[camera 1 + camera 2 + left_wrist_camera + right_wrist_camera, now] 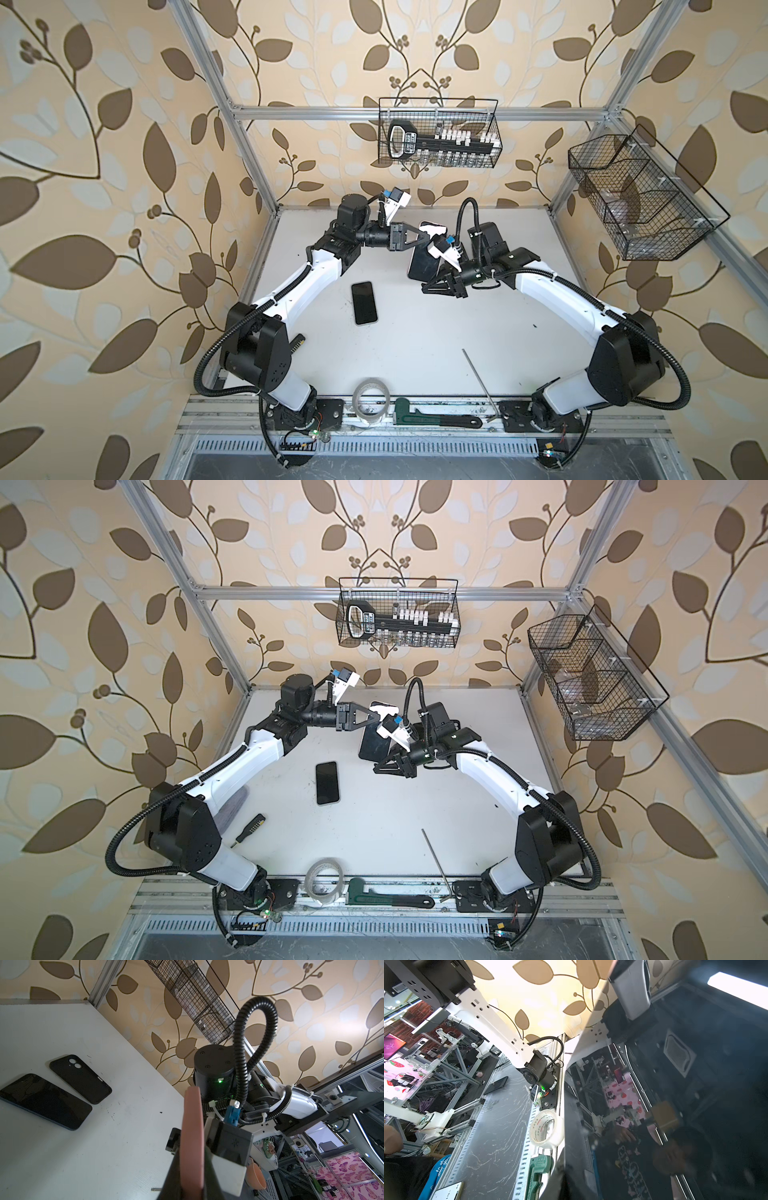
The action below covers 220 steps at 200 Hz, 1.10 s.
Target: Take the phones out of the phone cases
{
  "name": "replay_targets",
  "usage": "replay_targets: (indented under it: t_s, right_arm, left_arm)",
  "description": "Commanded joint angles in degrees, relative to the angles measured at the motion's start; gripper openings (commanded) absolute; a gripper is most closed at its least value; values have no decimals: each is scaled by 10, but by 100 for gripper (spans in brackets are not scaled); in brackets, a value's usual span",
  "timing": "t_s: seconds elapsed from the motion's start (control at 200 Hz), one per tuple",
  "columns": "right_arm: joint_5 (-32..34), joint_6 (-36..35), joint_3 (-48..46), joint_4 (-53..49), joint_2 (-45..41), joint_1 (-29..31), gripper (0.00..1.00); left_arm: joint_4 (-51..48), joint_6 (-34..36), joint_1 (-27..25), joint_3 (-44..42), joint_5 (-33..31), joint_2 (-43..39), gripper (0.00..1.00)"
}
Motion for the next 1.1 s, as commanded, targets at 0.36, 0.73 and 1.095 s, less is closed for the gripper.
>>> replay_targets:
  t_s: [0.36, 0.73, 1.095]
  right_arm:
    - [-49, -11, -13, 40, -2, -18, 3]
    - [-68, 35, -68, 124, -5, -44, 5]
    - [-57, 67, -91, 171, -17, -54, 14]
  left_arm:
    - [180, -158, -3, -21, -23, -18, 0]
    - [260, -262, -3, -41, -62, -15, 0]
    - [270, -274, -3, -44, -69, -10, 0]
